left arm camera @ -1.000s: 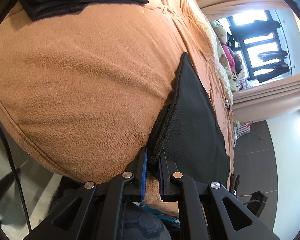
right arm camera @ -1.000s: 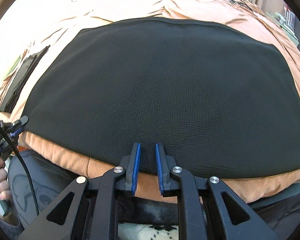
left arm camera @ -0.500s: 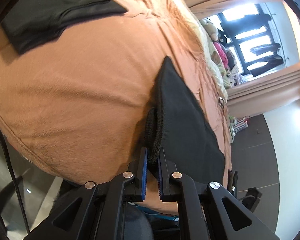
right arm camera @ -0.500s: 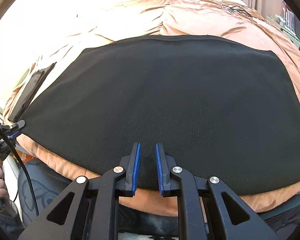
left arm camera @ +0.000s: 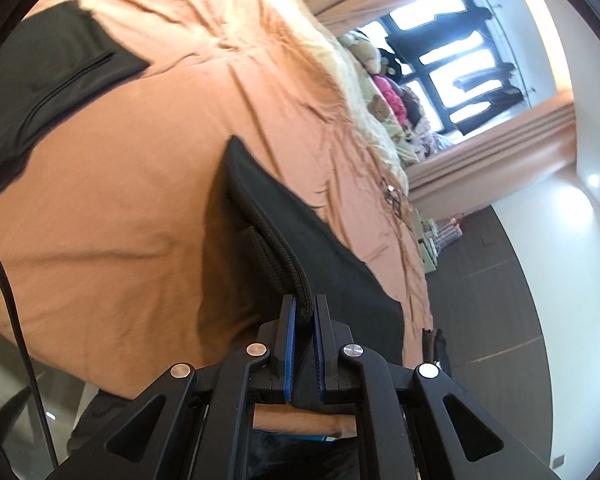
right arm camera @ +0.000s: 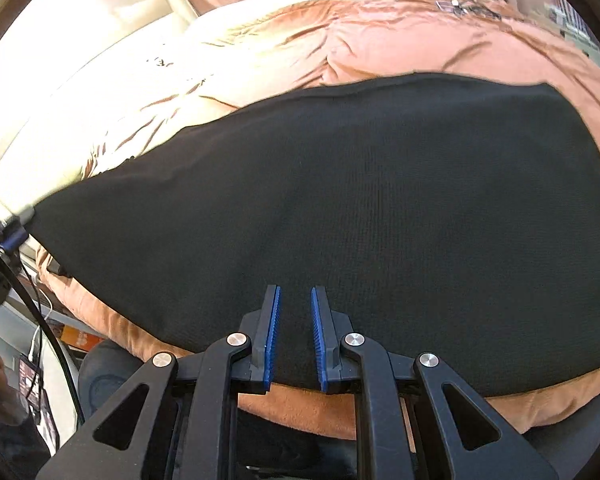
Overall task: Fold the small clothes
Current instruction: 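Lift the held shirt edge with both grippers and fold it over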
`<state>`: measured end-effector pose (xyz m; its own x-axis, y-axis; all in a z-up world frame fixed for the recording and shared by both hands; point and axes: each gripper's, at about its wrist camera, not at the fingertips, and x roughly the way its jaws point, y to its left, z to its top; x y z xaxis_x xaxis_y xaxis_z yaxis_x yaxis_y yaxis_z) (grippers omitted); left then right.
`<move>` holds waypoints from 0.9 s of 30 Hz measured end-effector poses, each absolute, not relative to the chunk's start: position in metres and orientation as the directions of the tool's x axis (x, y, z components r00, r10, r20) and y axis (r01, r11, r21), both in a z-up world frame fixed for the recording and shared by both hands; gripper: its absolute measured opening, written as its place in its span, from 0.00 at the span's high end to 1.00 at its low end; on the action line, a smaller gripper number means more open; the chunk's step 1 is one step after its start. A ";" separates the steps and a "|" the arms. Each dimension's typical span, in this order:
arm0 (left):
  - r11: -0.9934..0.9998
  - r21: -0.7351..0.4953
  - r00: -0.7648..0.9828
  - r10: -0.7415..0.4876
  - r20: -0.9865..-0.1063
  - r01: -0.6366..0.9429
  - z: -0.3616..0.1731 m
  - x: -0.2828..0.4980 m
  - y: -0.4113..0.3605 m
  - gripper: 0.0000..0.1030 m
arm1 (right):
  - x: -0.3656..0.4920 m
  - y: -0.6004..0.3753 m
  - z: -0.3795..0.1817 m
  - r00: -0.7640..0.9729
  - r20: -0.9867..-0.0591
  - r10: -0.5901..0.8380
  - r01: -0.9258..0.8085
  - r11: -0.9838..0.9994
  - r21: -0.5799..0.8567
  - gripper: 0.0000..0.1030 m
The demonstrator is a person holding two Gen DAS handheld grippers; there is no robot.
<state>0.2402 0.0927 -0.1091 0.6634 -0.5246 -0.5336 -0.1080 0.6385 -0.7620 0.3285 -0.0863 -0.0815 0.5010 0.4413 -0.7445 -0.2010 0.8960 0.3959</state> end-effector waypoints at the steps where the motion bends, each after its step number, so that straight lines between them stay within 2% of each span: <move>1: 0.644 -0.759 0.662 -0.527 -0.532 -0.097 -0.105 0.243 0.088 0.92 | 0.331 -0.087 -0.086 0.491 -0.746 0.449 -0.199 0.892 0.406 0.89; 5: 0.654 -0.755 0.656 -0.547 -0.520 -0.053 -0.090 0.255 0.071 0.92 | 0.330 -0.088 -0.106 0.434 -0.735 0.521 -0.196 0.851 0.487 0.89; 9: 0.660 -0.751 0.647 -0.568 -0.508 -0.010 -0.071 0.271 0.053 0.92 | 0.327 -0.099 -0.111 0.448 -0.716 0.535 -0.211 0.842 0.497 0.89; 13: 0.664 -0.747 0.639 -0.591 -0.492 0.039 -0.051 0.281 0.031 0.92 | 0.326 -0.118 -0.117 0.439 -0.683 0.584 -0.174 0.801 0.573 0.90; 20: 0.660 -0.737 0.602 -0.652 -0.462 0.149 -0.019 0.292 -0.016 0.92 | 0.323 -0.133 -0.125 0.448 -0.654 0.610 -0.172 0.776 0.606 0.90; 27: 0.670 -0.708 0.555 -0.684 -0.473 0.223 -0.005 0.298 -0.061 0.92 | 0.317 -0.147 -0.134 0.463 -0.618 0.636 -0.163 0.746 0.645 0.90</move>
